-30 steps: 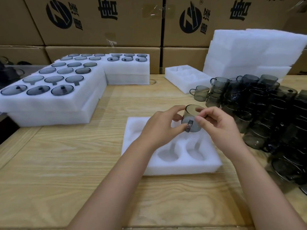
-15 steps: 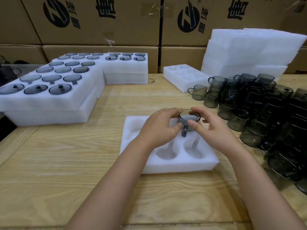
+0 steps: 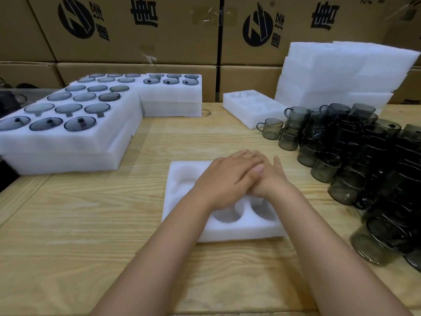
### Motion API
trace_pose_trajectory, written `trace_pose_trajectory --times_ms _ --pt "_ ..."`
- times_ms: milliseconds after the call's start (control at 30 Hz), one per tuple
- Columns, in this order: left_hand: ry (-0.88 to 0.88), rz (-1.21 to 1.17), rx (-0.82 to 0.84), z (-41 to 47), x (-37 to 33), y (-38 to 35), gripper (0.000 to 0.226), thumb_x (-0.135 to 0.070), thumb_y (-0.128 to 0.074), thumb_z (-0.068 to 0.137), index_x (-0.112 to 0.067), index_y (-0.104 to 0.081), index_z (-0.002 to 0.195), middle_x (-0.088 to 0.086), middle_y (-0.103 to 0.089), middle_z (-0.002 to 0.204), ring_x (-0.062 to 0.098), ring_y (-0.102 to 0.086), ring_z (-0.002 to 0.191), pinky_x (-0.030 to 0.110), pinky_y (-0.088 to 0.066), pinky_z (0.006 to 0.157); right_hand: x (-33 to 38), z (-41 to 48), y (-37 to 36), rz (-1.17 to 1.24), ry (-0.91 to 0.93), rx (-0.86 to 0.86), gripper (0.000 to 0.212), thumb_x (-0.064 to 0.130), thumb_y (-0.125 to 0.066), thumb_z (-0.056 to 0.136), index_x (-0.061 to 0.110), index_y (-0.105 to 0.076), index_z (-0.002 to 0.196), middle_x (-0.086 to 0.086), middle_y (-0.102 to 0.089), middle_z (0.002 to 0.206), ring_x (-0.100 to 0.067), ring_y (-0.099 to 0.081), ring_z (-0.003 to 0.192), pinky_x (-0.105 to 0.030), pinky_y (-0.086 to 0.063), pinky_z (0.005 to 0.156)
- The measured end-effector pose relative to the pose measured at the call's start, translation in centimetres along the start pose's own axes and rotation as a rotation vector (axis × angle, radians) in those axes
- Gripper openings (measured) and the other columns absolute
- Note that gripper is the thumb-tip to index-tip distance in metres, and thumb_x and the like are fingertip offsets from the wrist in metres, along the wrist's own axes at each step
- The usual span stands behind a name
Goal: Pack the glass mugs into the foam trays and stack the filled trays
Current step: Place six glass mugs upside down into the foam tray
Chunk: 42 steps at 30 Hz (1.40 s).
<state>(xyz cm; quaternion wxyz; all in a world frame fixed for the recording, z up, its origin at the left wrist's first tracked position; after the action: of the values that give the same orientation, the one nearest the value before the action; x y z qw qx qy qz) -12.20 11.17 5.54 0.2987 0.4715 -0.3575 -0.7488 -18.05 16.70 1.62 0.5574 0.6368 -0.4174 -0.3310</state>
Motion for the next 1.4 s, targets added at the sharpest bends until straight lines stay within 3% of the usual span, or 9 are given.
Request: trace_pose_trajectory --times_ms 267,433,533,633,733,867,1033,1200,1400 --pt "0.006 0.059 0.073 0.1 -0.5 -0.3 0.045 -0.040 -0.025 0.103 -0.027 -0.037 0.144 -0.011 -0.028 0.155 0.004 -0.012 0.144 0.027 -0.014 0.110 -0.2 0.1 -0.1 -0.050 -0.013 0.021 0.077 0.058 -0.038 0.090 0.032 0.002 0.150 0.006 0.001 0.159 -0.017 0.006 0.145 -0.057 0.009 0.111" --pt "0.152 0.220 0.076 -1.4 -0.9 -0.9 0.056 -0.049 -0.019 0.100 -0.025 -0.022 0.151 -0.008 -0.013 0.160 0.007 -0.005 0.146 0.038 -0.010 0.118 0.2 -0.9 0.5 -0.030 0.057 0.002 0.074 0.053 -0.038 0.093 0.032 0.004 0.150 0.005 0.007 0.159 -0.020 0.014 0.145 -0.057 0.009 0.112" --pt "0.156 0.345 -0.051 -3.6 -2.5 0.0 0.067 -0.061 -0.012 0.093 -0.026 -0.027 0.148 -0.006 -0.026 0.156 0.010 -0.020 0.143 0.040 -0.004 0.118 -0.6 -4.2 1.8 0.081 0.053 -0.094 0.069 0.056 -0.031 0.092 0.033 -0.001 0.150 0.001 0.011 0.159 -0.021 0.021 0.143 -0.053 0.014 0.111" --pt "0.146 0.369 -0.346 -6.1 -1.5 4.6 0.069 -0.058 -0.014 0.089 -0.021 -0.048 0.137 -0.004 -0.054 0.137 0.014 -0.044 0.130 0.041 -0.012 0.115 -4.3 -10.8 2.8 -0.003 -0.072 -0.345 0.077 0.067 -0.013 0.083 0.027 -0.015 0.149 0.000 -0.005 0.159 -0.022 0.004 0.145 -0.048 0.006 0.115" --pt "0.276 0.047 -0.556 -8.6 4.4 8.3 0.044 -0.045 -0.041 0.093 -0.017 -0.061 0.120 -0.002 -0.065 0.120 0.019 -0.056 0.116 0.036 -0.036 0.102 -8.8 -18.3 2.2 -0.026 -0.289 -0.615 0.073 0.061 -0.027 0.088 0.006 -0.055 0.128 -0.021 -0.045 0.138 -0.043 -0.035 0.126 -0.059 -0.031 0.102" --pt "0.513 -0.692 -0.627 -10.7 11.4 6.2 0.017 -0.014 -0.054 0.095 -0.022 -0.061 0.108 -0.004 -0.065 0.112 0.016 -0.059 0.113 0.024 -0.044 0.089 -12.3 -21.3 -1.5 0.069 -0.505 -0.559 0.085 0.058 -0.029 0.074 -0.011 -0.059 0.113 -0.033 -0.046 0.130 -0.055 -0.036 0.118 -0.068 -0.032 0.095" --pt "0.467 -0.724 -0.482 -10.6 12.0 3.9 0.022 -0.015 -0.060 0.092 -0.028 -0.060 0.109 -0.007 -0.067 0.111 0.007 -0.063 0.101 0.021 -0.047 0.079 -11.5 -20.6 -2.2 0.063 -0.462 -0.606 0.070 0.048 -0.034 0.076 -0.010 -0.064 0.100 -0.036 -0.048 0.127 -0.056 -0.039 0.115 -0.067 -0.037 0.091" --pt "0.481 -0.709 -0.469 -10.7 11.8 3.6 0.026 -0.018 -0.063 0.090 -0.029 -0.058 0.114 -0.006 -0.065 0.113 0.012 -0.061 0.105 0.026 -0.048 0.084 -10.2 -19.2 -2.3 0.122 -0.367 -0.689 0.022 0.008 -0.077 0.074 -0.002 -0.067 0.091 -0.031 -0.049 0.129 -0.054 -0.046 0.109 -0.061 -0.041 0.089" --pt "0.484 -0.695 -0.470 -10.5 11.4 3.8 0.028 -0.018 -0.064 0.090 -0.026 -0.057 0.116 -0.005 -0.065 0.114 0.013 -0.061 0.106 0.025 -0.049 0.083 -10.6 -17.0 -1.2 0.213 -0.357 -0.589 0.011 0.016 -0.073 0.077 0.010 -0.067 0.084 -0.017 -0.053 0.123 -0.044 -0.052 0.102 -0.046 -0.044 0.081"
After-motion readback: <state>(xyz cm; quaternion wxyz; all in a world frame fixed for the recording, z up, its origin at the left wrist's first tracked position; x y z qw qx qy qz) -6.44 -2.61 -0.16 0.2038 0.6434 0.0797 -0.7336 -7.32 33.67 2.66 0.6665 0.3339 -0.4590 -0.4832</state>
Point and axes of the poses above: each hand's wrist, its own z-axis towards the middle knuckle, its own y-axis out of the back of the hand, x = y × z, the point moved 8 cm from there along z, towards the middle knuckle
